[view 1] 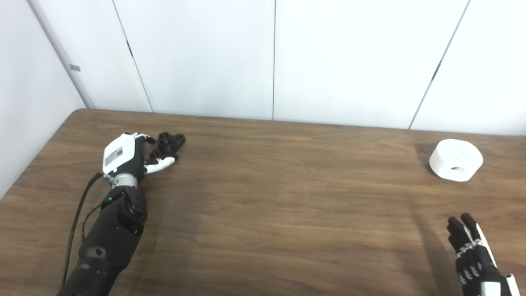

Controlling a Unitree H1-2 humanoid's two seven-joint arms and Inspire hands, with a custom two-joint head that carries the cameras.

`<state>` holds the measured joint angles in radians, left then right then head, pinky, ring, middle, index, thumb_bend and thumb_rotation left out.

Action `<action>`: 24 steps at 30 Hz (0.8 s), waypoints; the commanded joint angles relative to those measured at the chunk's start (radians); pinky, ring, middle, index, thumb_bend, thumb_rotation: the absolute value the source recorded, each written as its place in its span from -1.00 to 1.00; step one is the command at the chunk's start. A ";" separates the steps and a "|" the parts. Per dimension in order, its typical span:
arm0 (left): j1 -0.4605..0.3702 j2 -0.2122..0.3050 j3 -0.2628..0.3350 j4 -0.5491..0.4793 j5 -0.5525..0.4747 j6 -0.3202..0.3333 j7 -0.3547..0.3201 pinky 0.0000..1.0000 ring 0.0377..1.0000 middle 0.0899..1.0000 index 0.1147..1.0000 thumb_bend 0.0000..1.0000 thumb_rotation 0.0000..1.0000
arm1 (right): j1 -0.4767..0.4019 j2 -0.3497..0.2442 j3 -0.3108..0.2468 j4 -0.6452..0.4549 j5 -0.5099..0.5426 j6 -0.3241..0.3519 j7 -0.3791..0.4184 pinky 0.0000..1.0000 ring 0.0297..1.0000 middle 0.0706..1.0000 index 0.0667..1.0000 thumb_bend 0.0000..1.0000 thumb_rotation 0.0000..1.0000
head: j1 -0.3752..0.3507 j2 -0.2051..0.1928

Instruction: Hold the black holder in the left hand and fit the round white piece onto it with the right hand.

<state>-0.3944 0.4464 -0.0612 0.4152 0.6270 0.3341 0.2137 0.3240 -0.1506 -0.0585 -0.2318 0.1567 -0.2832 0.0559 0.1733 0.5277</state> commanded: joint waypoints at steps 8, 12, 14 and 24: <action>-0.044 0.020 -0.004 -0.015 0.003 -0.009 0.023 1.00 0.95 0.76 0.32 0.70 -0.18 | -0.004 0.047 0.016 0.048 0.001 0.013 -0.005 0.91 0.87 0.83 0.90 0.12 0.95 | -0.005 0.003; -0.045 0.022 -0.005 -0.012 -0.002 -0.018 0.028 1.00 0.94 0.76 0.32 0.70 -0.20 | -0.004 0.047 0.014 0.051 0.000 0.008 -0.005 0.91 0.87 0.83 0.90 0.11 0.95 | -0.006 0.004; -0.044 0.023 -0.006 -0.014 -0.003 -0.019 0.026 1.00 0.94 0.75 0.31 0.69 -0.20 | -0.004 0.046 0.014 0.047 -0.003 0.012 -0.006 0.92 0.87 0.82 0.90 0.11 0.96 | -0.007 0.006; -0.046 0.023 -0.005 -0.017 -0.018 -0.012 0.014 1.00 0.92 0.71 0.27 0.66 -0.22 | 0.001 0.048 0.014 0.033 0.000 0.029 -0.012 0.88 0.85 0.82 0.91 0.12 0.94 | -0.007 0.008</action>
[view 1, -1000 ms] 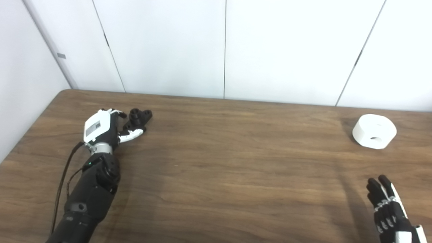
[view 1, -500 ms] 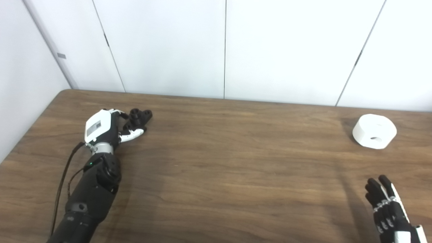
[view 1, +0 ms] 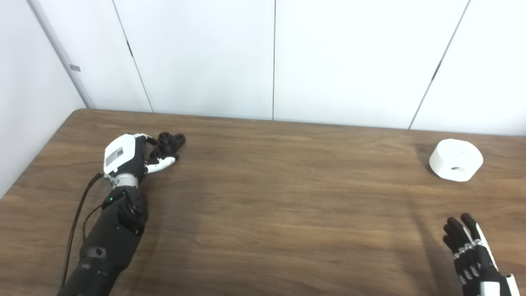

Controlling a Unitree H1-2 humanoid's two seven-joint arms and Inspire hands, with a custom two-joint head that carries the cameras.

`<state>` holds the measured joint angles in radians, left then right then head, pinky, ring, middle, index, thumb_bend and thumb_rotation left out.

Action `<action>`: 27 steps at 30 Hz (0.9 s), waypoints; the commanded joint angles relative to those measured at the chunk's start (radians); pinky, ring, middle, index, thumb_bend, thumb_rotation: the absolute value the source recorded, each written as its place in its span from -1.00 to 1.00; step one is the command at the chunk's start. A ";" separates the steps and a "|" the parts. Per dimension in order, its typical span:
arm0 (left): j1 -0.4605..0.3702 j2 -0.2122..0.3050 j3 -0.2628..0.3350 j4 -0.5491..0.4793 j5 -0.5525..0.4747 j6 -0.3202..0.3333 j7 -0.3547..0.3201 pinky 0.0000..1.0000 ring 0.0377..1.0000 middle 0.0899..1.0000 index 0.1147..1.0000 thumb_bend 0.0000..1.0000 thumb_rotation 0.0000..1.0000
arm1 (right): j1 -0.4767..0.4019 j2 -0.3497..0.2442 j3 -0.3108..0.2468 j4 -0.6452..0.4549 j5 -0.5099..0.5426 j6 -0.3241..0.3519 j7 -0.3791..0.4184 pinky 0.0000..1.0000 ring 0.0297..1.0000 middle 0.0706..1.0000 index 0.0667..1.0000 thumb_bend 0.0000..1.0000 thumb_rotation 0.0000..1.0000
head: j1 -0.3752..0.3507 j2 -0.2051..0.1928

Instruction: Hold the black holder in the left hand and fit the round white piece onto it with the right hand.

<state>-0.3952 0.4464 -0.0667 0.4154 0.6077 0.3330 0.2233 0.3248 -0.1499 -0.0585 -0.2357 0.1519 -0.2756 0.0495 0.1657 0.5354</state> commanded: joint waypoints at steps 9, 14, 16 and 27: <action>-0.049 0.023 0.003 -0.002 -0.008 -0.032 0.011 0.99 0.86 0.65 0.14 0.57 -0.37 | -0.002 0.043 0.013 0.044 0.002 0.012 -0.005 0.86 0.85 0.82 0.91 0.11 0.94 | 0.001 0.000; -0.047 0.017 0.025 0.005 -0.047 -0.083 0.034 0.98 0.83 0.60 -0.10 0.17 -0.78 | -0.002 0.045 0.012 0.039 0.004 0.018 -0.008 0.86 0.84 0.82 0.91 0.10 0.92 | -0.003 0.004; -0.047 0.014 0.032 0.014 -0.060 -0.106 0.046 0.98 0.82 0.57 -0.14 0.07 -0.85 | -0.001 0.043 0.013 0.035 -0.003 0.020 -0.008 0.87 0.85 0.82 0.92 0.09 0.95 | -0.003 0.004; -0.056 0.017 0.029 0.051 -0.077 -0.146 0.061 0.91 0.78 0.51 -0.16 0.03 -0.90 | 0.000 0.040 0.014 0.032 -0.006 0.015 -0.006 0.87 0.87 0.83 0.93 0.09 0.96 | -0.003 0.012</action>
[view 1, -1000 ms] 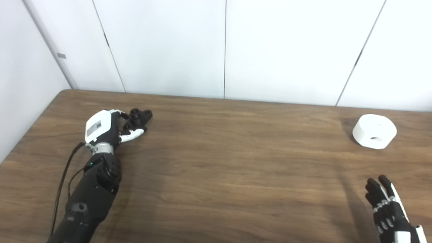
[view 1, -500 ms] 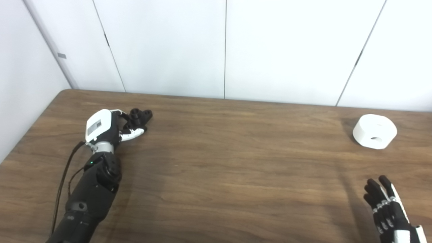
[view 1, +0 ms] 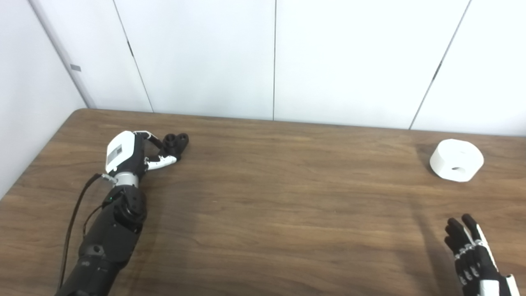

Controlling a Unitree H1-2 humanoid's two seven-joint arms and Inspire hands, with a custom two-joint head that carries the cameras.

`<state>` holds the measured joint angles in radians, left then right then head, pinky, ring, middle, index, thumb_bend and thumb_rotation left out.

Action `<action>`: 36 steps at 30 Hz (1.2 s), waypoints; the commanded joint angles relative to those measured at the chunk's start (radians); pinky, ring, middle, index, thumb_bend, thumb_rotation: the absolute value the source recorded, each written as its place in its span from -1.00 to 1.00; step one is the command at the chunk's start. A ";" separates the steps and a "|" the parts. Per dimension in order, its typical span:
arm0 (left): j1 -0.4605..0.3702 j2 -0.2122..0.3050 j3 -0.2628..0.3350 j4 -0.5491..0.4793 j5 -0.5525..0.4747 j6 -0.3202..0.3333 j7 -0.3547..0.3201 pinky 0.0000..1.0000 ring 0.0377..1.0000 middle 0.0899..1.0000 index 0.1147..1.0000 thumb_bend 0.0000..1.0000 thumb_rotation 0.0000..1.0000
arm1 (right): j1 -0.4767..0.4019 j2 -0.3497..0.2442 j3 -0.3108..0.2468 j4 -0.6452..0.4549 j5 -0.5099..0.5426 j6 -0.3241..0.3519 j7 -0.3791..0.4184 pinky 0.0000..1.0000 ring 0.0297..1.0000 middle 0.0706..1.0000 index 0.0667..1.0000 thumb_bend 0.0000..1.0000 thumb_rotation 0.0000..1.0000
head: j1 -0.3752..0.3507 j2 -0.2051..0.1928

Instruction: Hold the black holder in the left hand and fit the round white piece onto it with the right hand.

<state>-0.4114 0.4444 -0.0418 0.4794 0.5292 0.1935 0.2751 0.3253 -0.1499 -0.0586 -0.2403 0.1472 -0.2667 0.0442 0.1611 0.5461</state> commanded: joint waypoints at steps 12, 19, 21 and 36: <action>-0.022 0.024 0.003 -0.066 -0.020 0.019 -0.051 0.72 0.75 0.53 -0.16 0.03 -0.91 | 0.000 0.039 0.015 0.030 -0.004 0.009 0.000 0.90 0.86 0.82 0.91 0.08 0.96 | -0.001 0.008; 0.017 0.037 0.013 -0.159 -0.041 0.042 -0.115 0.69 0.75 0.53 -0.15 0.03 -0.91 | 0.001 0.047 0.019 0.032 -0.018 0.004 -0.005 0.90 0.86 0.82 0.93 0.02 1.00 | 0.000 0.009; 0.032 0.040 0.017 -0.197 -0.047 0.054 -0.139 0.68 0.75 0.54 -0.15 0.02 -0.91 | 0.001 0.048 0.021 0.031 -0.018 0.006 -0.005 0.92 0.86 0.82 0.93 0.01 1.00 | -0.002 0.011; 0.169 0.004 -0.010 -0.525 -0.013 0.137 -0.273 0.78 0.85 0.61 -0.15 0.02 -0.91 | 0.002 0.055 0.027 0.008 -0.040 0.017 -0.016 0.92 0.86 0.82 0.92 0.04 0.96 | -0.016 0.028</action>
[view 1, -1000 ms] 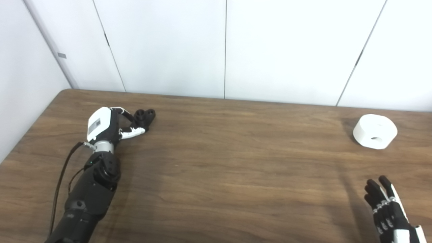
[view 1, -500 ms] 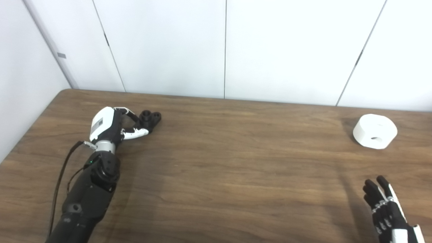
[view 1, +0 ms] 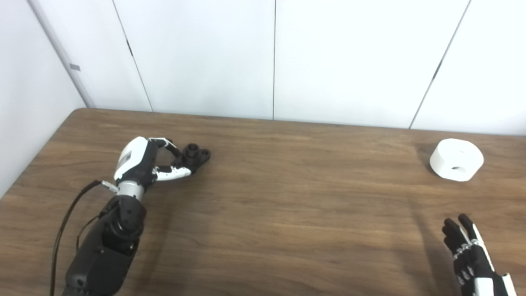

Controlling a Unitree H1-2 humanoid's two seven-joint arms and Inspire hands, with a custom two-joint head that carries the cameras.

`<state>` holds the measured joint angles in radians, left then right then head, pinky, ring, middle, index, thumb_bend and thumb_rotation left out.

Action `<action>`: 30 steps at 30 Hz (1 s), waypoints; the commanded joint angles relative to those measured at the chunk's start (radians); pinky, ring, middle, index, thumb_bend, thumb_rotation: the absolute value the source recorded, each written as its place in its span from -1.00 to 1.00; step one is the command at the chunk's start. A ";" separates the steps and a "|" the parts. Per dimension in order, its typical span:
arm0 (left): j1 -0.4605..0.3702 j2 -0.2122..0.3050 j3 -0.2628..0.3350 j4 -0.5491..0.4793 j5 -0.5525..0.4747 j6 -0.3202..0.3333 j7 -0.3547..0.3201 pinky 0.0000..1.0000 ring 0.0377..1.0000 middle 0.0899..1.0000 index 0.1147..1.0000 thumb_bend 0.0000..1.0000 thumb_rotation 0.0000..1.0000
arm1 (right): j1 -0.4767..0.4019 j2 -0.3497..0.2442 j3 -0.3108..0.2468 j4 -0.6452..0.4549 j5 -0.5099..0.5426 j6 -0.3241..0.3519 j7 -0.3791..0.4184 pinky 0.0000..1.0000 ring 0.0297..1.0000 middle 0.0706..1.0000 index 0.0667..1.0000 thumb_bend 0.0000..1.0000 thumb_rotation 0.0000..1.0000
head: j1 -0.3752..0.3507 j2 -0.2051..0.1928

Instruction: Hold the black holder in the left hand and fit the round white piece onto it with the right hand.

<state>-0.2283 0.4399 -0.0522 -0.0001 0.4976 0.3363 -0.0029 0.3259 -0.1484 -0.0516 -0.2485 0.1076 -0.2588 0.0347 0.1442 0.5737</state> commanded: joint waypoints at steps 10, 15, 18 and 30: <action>0.096 -0.045 -0.047 -0.185 0.026 -0.060 -0.005 0.74 0.84 0.61 -0.15 0.02 -0.90 | 0.003 0.047 0.017 -0.008 0.003 0.025 -0.005 0.92 0.84 0.81 0.91 0.06 0.94 | -0.008 0.018; 0.154 -0.067 -0.084 -0.252 0.049 -0.086 -0.016 0.78 0.83 0.59 -0.15 0.02 -0.90 | 0.004 0.049 0.015 -0.028 0.004 0.036 -0.011 0.89 0.82 0.80 0.90 0.09 0.89 | -0.021 0.041; 0.194 -0.076 -0.103 -0.286 0.058 -0.104 -0.028 0.85 0.82 0.60 -0.15 0.02 -0.91 | 0.003 0.044 0.016 -0.030 -0.008 0.024 -0.010 0.90 0.81 0.80 0.90 0.05 0.91 | -0.025 0.047; 0.319 -0.131 -0.172 -0.392 0.084 -0.190 -0.072 0.98 0.86 0.63 -0.16 0.03 -0.92 | 0.007 0.039 0.022 -0.068 -0.011 0.045 -0.010 0.85 0.80 0.80 0.91 0.00 0.89 | -0.081 0.112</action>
<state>0.1024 0.3090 -0.2245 -0.3583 0.5705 0.1856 -0.0861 0.3338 -0.1457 -0.0353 -0.2801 0.0936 -0.2047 0.0282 0.0630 0.6840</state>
